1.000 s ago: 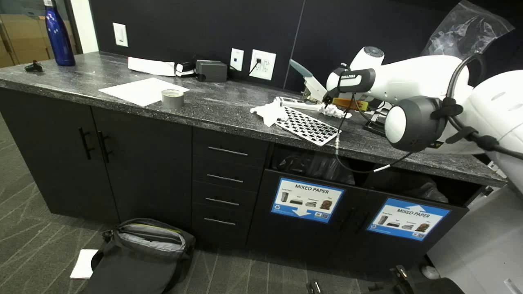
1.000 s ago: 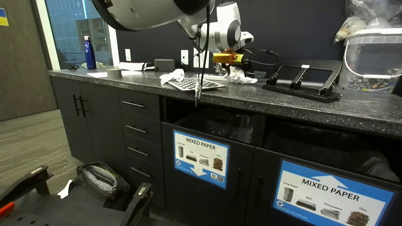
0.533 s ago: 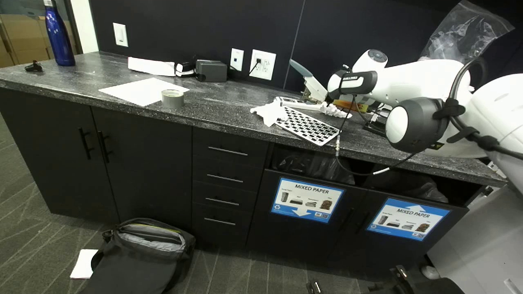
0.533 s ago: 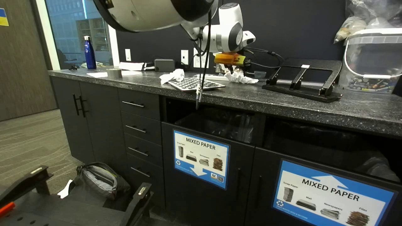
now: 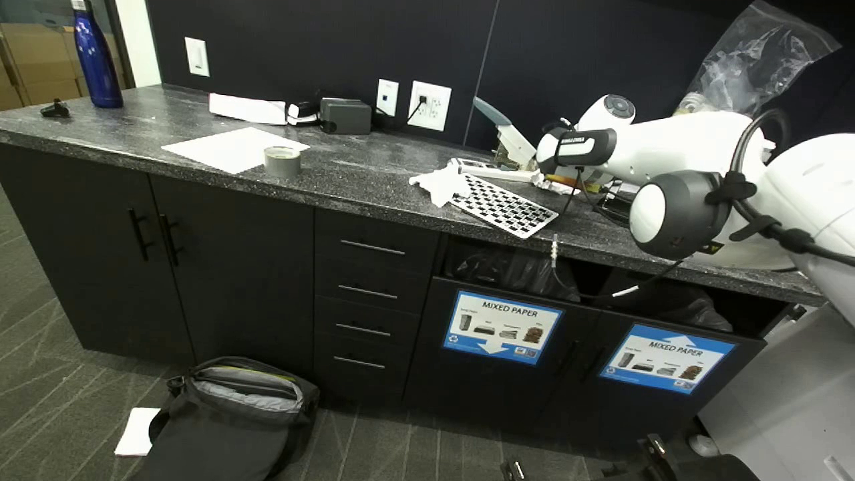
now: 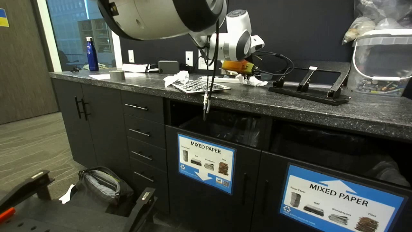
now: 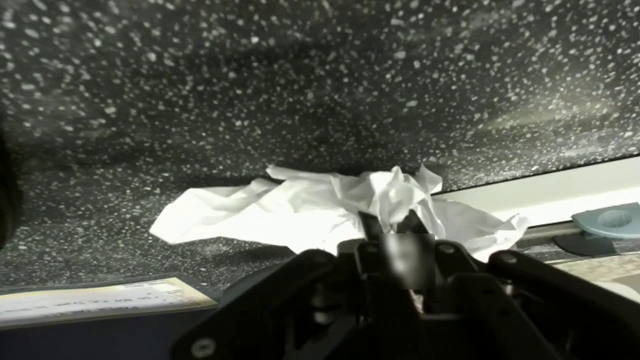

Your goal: Put all the white pieces of paper in the left bin

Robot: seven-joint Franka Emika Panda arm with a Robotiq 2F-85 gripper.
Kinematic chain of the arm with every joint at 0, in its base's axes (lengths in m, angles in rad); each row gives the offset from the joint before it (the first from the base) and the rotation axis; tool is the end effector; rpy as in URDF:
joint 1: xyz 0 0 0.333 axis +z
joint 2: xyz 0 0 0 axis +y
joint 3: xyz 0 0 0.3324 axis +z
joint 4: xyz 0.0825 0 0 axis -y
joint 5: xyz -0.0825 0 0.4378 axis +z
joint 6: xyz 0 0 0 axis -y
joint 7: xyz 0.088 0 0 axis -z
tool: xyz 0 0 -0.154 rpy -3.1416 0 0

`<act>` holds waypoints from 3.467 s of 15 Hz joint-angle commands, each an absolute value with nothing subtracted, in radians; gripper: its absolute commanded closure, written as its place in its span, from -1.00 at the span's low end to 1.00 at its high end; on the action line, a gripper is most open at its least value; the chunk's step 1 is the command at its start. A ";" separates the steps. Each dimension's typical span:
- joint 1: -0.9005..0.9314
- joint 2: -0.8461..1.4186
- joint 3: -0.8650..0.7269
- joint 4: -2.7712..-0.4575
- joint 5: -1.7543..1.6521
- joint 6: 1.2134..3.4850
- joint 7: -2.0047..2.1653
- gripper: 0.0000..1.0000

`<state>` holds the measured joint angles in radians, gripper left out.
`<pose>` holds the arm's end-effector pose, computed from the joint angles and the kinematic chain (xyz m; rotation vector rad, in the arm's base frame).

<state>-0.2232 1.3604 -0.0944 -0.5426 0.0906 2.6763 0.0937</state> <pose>0.9227 -0.2414 0.2097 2.7952 -0.5136 1.1556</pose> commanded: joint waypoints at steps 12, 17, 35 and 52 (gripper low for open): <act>-0.159 1.298 -0.204 -0.544 0.021 2.577 0.186 0.81; -0.045 1.188 -0.316 -0.609 -0.040 2.365 0.288 0.86; 0.286 0.734 -0.392 -0.941 -0.119 1.033 0.340 0.84; 0.086 0.374 -0.097 -1.816 -0.060 0.939 0.099 0.85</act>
<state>0.1461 0.4887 -0.1662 -1.6227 -0.1095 0.8461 0.1510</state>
